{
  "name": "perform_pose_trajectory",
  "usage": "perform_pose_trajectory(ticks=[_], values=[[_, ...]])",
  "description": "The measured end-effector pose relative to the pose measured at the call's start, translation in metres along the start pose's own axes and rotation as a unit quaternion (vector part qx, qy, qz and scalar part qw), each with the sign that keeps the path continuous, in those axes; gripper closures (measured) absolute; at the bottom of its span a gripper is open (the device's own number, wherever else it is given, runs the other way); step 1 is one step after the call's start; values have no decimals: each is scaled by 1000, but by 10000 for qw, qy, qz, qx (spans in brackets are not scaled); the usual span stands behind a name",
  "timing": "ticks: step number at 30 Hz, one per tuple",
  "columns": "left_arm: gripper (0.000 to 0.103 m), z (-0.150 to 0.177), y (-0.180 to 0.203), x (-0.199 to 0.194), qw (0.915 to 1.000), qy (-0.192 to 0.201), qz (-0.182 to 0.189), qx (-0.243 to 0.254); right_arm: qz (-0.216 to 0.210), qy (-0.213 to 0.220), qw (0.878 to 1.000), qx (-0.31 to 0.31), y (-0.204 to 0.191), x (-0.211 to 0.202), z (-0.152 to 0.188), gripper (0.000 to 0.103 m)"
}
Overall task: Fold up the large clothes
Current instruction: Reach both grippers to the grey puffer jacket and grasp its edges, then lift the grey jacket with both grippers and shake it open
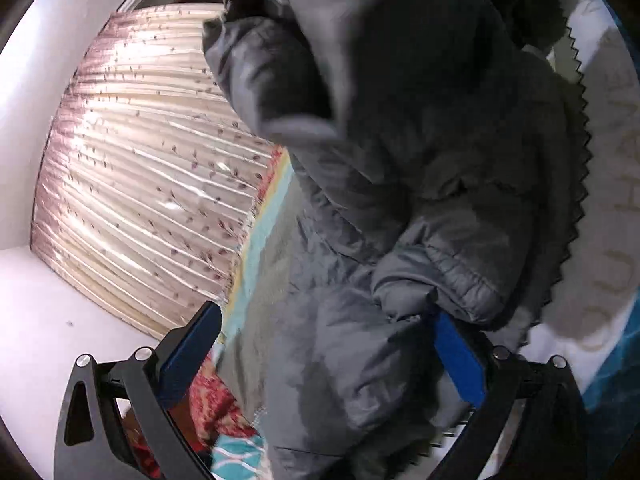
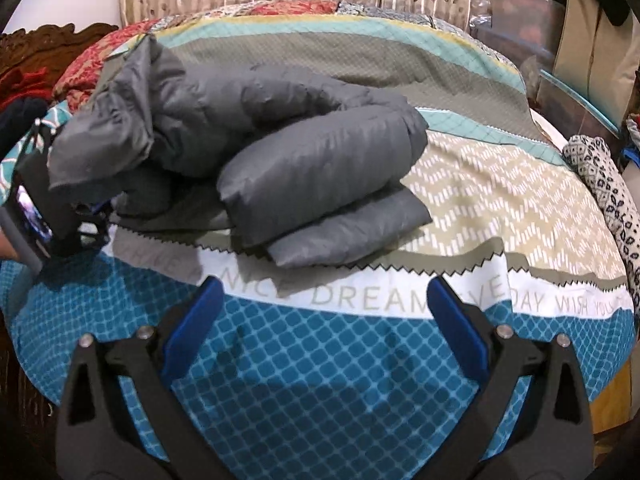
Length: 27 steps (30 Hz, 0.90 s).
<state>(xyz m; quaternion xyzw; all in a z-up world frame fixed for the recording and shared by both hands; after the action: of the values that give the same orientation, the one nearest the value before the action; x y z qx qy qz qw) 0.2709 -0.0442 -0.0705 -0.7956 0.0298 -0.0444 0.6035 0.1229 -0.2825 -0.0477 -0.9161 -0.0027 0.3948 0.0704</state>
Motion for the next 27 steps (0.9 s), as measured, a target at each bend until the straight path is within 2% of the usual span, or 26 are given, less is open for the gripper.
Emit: perform_pose_trajectory(ticks=[2, 4, 6, 8, 10, 11, 12, 13, 14, 15, 16, 17, 18, 19, 20, 21, 23, 24, 25, 26, 27], values=[[-4, 1, -1, -11, 9994, 272, 169, 150, -10, 8, 10000, -33, 1, 1, -4, 5], [-4, 12, -2, -14, 9985, 359, 258, 316, -14, 56, 9999, -82, 3, -1, -9, 5], [-4, 30, -5, -7, 9986, 117, 443, 271, -15, 169, 9996, -221, 4, -2, -18, 5], [4, 41, -6, 7, 9977, -293, 602, 94, -6, 234, 9990, -378, 1, 0, -24, 5], [34, 39, -4, 17, 9944, -624, 837, -146, -29, 245, 9981, -565, -5, 7, -31, 5], [41, 32, -5, 20, 9920, -749, 956, -349, -55, 279, 9976, -639, -8, 9, -34, 5], [53, 28, -7, 24, 9895, -848, 1040, -546, -94, 355, 9963, -781, -14, 12, -40, 5], [61, 20, -14, 29, 9834, -1018, 1175, -931, -62, 379, 9946, -964, -20, 16, -44, 5], [64, 19, -20, 33, 9791, -1112, 1244, -1161, -14, 386, 9933, -1092, -23, 20, -48, 5], [69, 10, -37, 38, 9669, -1283, 1385, -1716, 33, 427, 9909, -1276, -28, 24, -54, 6], [71, 14, -49, 40, 9591, -1386, 1403, -2031, 102, 472, 9881, -1461, -30, 28, -61, 10], [72, 11, -72, 43, 9459, -1496, 1411, -2509, 220, 445, 9858, -1604, -30, 33, -65, 39], [74, 15, -88, 43, 9369, -1592, 1384, -2788, 406, 315, 9826, -1785, -27, 40, -70, 75], [75, 20, -116, 42, 9217, -1729, 1344, -3200, 595, 168, 9800, -1890, -20, 45, -77, 85], [76, 24, -138, 47, 9093, -1805, 1315, -3513, 590, 216, 9814, -1813, -14, 42, -84, 92], [76, 29, -155, 42, 8999, -1852, 1269, -3739, 540, 349, 9841, -1654, -7, 31, -95, 94], [76, 40, -194, 30, 8795, -1834, 1210, -4221, 584, 714, 9846, -1482, 7, 1, -116, 95], [76, 43, -224, 19, 8652, -1704, 1267, -4542, 617, 974, 9835, -1393, 15, -23, -129, 95], [76, 43, -236, 9, 8582, -1629, 1278, -4697, 603, 1126, 9827, -1340, 19, -37, -136, 95], [76, 44, -262, -4, 8479, -1494, 1227, -4936, 607, 1432, 9799, -1249, 26, -69, -150, 96], [76, 44, -281, -6, 8419, -1401, 1181, -5075, 652, 1632, 9768, -1221, 31, -90, -158, 96]])
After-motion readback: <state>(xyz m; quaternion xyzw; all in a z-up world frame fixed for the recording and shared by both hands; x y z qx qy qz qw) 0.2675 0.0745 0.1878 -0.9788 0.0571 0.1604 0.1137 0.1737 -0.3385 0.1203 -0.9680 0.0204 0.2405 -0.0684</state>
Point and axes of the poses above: each gripper's, at about its wrist camera, not at the fingertips, and x roughly the way its jaws point, y to its right, z to its underside, the point moved 10 cm from there along x, roughly the way its jaws point, and after that the axes turned 11 degrees about -z, right-handed, at the moved point
